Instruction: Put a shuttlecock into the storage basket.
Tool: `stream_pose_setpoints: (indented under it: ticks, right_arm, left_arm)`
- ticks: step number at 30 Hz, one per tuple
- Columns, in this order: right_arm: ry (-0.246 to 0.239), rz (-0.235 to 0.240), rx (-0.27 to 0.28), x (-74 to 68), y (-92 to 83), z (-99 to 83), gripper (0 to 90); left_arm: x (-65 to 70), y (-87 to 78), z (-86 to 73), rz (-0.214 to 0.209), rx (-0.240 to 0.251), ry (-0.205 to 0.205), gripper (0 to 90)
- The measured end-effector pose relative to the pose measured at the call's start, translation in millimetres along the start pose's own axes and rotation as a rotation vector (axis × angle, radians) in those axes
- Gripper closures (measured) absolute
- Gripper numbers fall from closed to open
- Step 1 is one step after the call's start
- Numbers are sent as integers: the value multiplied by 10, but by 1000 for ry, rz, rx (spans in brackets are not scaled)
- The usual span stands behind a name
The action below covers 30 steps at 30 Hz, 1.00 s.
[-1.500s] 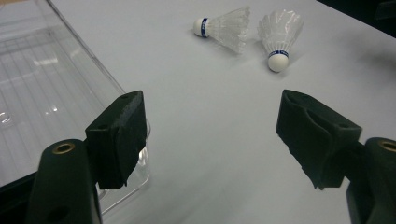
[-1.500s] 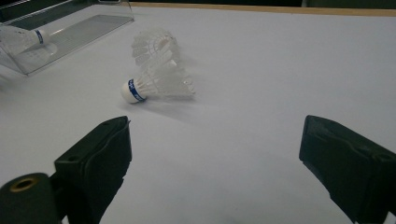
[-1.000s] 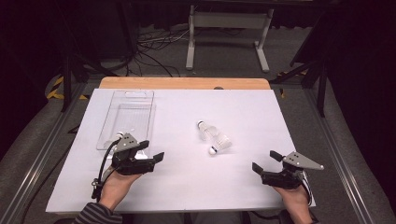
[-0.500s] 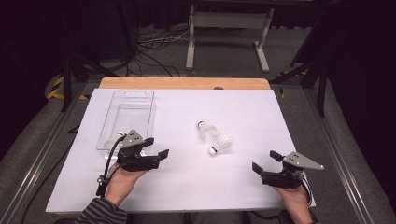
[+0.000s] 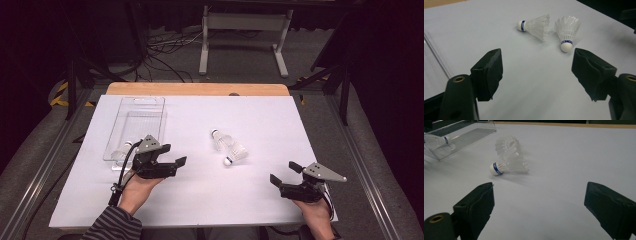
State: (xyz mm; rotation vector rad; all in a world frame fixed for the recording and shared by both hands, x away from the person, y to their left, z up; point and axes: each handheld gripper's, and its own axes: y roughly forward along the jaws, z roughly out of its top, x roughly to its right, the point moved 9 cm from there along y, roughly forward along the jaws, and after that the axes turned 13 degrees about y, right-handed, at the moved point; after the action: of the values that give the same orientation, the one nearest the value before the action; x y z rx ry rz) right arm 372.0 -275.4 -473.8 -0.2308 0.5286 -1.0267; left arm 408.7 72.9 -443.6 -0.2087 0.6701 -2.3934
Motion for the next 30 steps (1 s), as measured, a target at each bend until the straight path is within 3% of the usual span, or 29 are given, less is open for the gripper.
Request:
stream_pose_setpoints:
  ticks: [30]
  right_arm:
    - [-5,1,2,-1,1,2,102]
  left_arm:
    - [-24,230,118,-13,-14,-17,266]
